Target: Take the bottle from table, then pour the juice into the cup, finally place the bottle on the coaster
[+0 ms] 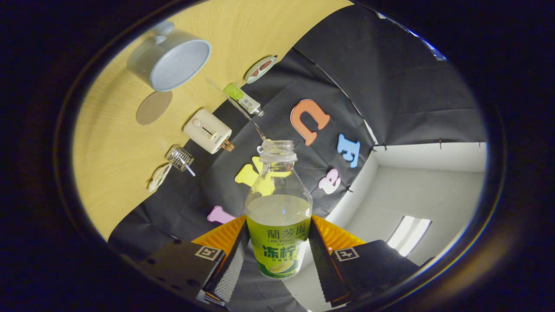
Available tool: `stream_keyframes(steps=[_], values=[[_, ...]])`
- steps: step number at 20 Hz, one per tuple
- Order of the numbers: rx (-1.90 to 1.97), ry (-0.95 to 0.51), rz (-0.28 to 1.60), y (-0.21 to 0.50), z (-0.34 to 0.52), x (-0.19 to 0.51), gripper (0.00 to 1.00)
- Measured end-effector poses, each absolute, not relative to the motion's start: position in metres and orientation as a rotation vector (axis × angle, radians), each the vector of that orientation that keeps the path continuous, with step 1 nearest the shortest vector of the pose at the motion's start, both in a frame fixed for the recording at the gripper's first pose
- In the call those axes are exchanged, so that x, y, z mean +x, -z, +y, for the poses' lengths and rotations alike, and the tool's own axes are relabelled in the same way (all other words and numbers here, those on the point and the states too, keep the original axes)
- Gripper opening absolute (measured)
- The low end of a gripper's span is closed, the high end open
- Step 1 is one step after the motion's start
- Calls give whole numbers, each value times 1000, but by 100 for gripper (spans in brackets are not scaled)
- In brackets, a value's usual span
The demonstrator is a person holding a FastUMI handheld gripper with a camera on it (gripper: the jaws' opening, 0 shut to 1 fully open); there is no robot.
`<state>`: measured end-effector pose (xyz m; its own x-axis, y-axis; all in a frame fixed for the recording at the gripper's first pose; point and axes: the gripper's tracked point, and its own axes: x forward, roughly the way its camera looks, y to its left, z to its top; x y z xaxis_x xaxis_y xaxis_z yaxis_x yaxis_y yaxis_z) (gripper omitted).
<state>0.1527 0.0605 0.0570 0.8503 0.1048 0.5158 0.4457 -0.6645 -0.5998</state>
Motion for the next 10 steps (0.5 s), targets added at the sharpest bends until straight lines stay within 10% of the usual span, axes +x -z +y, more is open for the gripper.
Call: stream_keyframes(steps=[10], values=[[-2319,573,-431,-48,75,152,80]])
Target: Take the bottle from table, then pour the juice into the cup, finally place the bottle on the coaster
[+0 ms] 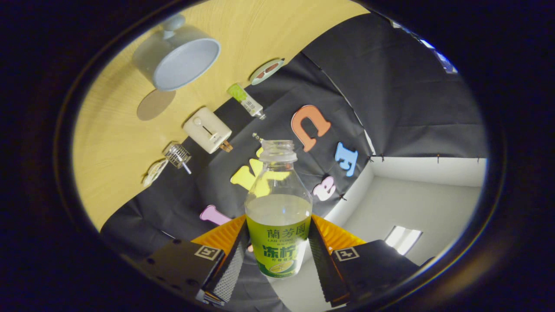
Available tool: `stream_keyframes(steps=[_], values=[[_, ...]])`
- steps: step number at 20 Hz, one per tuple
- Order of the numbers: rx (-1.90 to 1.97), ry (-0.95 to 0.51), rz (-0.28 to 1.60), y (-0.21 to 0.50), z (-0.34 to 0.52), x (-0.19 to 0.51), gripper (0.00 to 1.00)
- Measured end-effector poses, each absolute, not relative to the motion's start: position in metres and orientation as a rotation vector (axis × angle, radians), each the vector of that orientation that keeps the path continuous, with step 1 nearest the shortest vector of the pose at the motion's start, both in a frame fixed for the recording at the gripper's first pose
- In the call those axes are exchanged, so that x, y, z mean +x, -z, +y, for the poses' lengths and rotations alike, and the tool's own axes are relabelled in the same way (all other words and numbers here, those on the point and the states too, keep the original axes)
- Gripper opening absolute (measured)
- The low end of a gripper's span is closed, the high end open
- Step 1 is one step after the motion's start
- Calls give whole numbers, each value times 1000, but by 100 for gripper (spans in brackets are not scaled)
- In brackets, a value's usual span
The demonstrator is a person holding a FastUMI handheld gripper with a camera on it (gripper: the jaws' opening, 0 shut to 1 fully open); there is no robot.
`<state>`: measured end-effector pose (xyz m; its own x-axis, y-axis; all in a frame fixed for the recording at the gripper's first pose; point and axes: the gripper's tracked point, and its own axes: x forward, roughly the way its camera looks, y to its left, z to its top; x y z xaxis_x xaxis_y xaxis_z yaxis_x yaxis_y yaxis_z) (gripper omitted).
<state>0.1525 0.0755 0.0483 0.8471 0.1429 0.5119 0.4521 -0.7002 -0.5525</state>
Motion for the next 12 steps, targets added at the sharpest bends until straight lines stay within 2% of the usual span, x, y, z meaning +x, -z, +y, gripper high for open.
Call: stream_keyframes(steps=[12], values=[[-2336,544,-368,-35,59,160,80]])
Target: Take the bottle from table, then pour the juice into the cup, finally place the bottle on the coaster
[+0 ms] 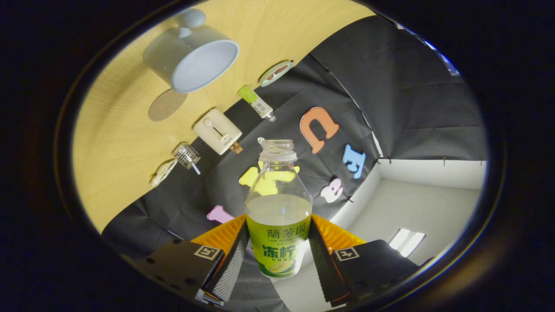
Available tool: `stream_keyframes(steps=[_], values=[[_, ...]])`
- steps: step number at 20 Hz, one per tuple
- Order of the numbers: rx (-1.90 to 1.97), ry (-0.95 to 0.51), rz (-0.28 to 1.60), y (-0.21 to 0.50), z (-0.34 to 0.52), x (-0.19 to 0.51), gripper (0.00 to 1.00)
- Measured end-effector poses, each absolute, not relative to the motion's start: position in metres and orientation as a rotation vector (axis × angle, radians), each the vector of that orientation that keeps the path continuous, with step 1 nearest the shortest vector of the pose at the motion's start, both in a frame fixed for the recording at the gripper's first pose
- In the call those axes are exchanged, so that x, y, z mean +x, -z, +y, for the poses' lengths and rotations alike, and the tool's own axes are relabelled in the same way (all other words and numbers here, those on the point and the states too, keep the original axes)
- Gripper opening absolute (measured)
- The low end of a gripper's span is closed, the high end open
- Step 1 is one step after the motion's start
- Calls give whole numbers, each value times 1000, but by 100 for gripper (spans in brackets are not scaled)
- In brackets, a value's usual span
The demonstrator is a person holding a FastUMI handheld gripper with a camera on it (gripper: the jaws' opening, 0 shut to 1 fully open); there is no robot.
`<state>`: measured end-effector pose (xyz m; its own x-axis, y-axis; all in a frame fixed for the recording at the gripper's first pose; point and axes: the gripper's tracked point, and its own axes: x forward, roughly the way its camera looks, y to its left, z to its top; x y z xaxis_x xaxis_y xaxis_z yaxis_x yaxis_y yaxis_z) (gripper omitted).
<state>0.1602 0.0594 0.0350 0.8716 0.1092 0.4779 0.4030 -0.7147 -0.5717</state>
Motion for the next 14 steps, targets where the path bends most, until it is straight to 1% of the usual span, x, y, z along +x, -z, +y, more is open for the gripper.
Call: stream_keyframes(steps=[2,7,11,14], values=[[-2317,542,-349,-34,55,162,80],[-2166,454,-218,-22,40,167,80],[-2091,436,-189,-15,41,162,81],[-1998,378,-148,-5,42,162,81]])
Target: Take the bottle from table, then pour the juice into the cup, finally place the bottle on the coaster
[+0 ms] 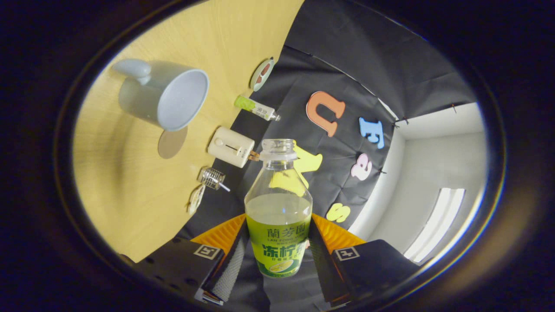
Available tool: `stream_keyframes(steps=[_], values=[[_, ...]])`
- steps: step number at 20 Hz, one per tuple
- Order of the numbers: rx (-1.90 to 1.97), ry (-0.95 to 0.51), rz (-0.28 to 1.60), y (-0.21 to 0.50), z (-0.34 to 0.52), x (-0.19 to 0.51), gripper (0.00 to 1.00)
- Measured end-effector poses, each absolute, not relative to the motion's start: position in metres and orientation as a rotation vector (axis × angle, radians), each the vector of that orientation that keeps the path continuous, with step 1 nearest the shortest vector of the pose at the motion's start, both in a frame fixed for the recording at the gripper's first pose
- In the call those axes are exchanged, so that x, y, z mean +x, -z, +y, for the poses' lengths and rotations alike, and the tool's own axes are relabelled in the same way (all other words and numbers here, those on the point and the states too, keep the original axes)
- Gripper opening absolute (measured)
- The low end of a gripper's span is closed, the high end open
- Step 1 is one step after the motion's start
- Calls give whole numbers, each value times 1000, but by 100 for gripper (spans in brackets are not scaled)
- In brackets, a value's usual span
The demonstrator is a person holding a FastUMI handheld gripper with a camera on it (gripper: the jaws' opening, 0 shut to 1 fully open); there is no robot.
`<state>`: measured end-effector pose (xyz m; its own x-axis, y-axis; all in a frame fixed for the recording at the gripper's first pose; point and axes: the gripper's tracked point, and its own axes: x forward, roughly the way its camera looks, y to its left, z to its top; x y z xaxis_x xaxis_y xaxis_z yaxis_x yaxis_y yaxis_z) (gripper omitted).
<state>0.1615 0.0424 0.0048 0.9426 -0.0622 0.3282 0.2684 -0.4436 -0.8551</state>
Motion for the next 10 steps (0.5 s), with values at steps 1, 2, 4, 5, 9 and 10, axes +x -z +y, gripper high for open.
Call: stream_keyframes(steps=[1,2,4,5,9,10], values=[[-1965,359,-130,-2,42,162,81],[-1930,344,-114,0,43,161,81],[-1854,320,-93,3,45,160,81],[-1812,311,-88,4,47,160,81],[-1609,275,-47,7,51,164,81],[-1552,265,-30,9,52,166,81]])
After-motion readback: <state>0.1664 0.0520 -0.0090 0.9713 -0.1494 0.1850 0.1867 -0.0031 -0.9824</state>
